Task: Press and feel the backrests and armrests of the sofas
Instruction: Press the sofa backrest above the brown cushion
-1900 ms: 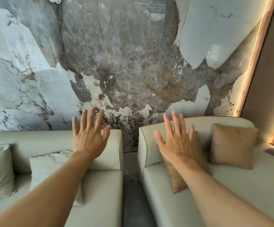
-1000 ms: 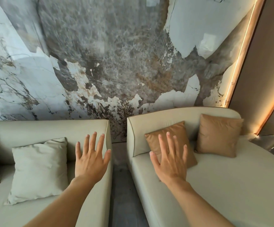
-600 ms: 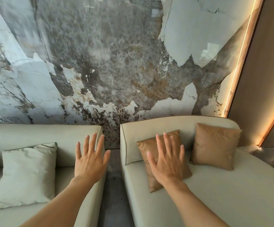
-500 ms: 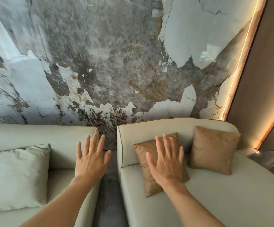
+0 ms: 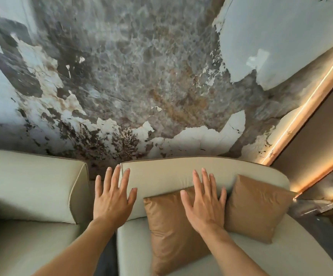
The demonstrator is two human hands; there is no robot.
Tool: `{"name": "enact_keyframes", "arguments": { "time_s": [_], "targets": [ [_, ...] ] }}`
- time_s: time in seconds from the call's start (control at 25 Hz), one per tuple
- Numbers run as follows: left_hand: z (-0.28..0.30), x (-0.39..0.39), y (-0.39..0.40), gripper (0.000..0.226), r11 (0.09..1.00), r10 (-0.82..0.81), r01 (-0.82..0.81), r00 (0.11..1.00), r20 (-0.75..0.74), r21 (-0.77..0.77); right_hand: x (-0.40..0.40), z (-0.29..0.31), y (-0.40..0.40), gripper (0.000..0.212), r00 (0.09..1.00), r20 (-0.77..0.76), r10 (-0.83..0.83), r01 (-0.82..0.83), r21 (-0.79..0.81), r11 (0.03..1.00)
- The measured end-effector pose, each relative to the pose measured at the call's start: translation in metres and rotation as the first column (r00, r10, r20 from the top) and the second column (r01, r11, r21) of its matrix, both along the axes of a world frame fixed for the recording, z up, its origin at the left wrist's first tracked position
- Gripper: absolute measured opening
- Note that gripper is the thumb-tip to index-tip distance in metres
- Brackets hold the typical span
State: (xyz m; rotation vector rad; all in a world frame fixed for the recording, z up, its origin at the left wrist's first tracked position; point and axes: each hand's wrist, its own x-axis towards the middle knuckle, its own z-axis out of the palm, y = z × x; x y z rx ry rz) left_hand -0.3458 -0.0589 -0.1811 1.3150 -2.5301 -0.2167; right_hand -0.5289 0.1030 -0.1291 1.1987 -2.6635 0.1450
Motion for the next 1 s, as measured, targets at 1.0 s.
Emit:
{"name": "enact_keyframes", "arguments": {
  "time_s": [1.0],
  "targets": [
    [-0.252,-0.186,-0.095,0.065,0.968,0.181,-0.159,0.978,0.102,-0.194,-0.260,-0.291,-0.146,0.069,0.964,0.154,0.216,-0.209,-0.060,0.976]
  ]
}}
